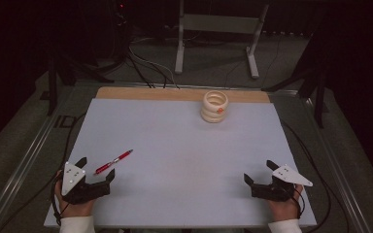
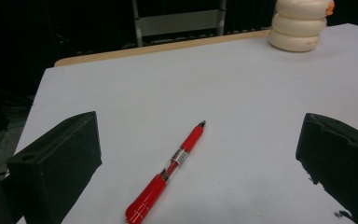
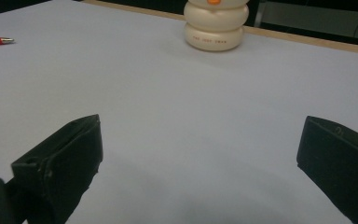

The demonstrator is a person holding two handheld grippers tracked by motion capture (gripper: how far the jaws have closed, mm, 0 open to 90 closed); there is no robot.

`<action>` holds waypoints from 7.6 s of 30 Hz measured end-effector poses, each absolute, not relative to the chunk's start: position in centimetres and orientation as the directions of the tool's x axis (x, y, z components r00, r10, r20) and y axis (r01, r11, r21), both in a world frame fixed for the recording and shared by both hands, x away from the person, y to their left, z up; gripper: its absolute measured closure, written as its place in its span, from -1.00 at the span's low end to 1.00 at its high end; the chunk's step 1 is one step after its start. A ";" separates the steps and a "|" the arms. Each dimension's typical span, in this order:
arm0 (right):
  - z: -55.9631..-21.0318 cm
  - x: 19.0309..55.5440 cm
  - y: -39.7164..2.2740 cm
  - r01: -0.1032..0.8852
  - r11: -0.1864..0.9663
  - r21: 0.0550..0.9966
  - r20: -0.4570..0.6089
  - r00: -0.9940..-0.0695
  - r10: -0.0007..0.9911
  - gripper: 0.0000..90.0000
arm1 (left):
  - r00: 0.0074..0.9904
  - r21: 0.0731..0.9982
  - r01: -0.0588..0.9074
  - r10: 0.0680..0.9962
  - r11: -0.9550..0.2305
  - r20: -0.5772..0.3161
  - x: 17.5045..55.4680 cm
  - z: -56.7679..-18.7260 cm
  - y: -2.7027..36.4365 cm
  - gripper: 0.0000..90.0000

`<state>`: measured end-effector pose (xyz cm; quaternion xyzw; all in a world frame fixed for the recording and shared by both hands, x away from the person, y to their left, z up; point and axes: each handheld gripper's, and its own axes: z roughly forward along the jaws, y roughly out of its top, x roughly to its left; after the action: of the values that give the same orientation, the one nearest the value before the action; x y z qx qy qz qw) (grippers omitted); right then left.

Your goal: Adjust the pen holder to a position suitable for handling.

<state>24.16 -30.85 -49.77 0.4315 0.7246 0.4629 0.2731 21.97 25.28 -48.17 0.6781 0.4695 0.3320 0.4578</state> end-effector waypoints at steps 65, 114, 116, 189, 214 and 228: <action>-42.7 32.3 -25.1 0.363 0.154 0.919 0.054 -0.504 0.862 -0.99 | 0.293 0.933 0.343 0.956 -0.110 0.005 22.5 -49.4 25.6 -0.99; -40.9 46.1 -22.7 0.458 0.117 0.881 0.092 -0.408 0.908 -0.99 | 0.267 0.935 0.349 0.963 -0.065 -0.033 22.3 -49.7 26.2 -0.98; -40.9 47.0 -22.6 0.471 0.113 0.875 0.095 -0.395 0.914 -0.99 | 0.265 0.937 0.346 0.963 -0.053 -0.043 22.3 -49.7 26.3 -0.98; -43.1 42.4 -16.9 0.634 0.336 0.696 0.090 -0.542 0.836 0.72 | 0.299 0.927 0.350 0.954 -0.133 0.025 22.4 -49.8 25.2 -0.98; -45.5 40.6 -11.9 0.615 0.435 0.658 0.149 -0.673 0.725 0.42 | 0.306 0.925 0.352 0.952 -0.145 0.033 22.5 -49.8 25.1 -0.98; -43.6 39.5 -13.2 0.519 0.372 0.769 0.124 -0.693 0.710 -0.52 | 0.306 0.925 0.351 0.951 -0.146 0.034 22.5 -49.8 25.0 -0.98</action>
<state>39.48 -13.23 -43.64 0.3746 0.8204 0.4165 0.1146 22.52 25.05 -49.82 0.6767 0.4811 0.3397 0.4420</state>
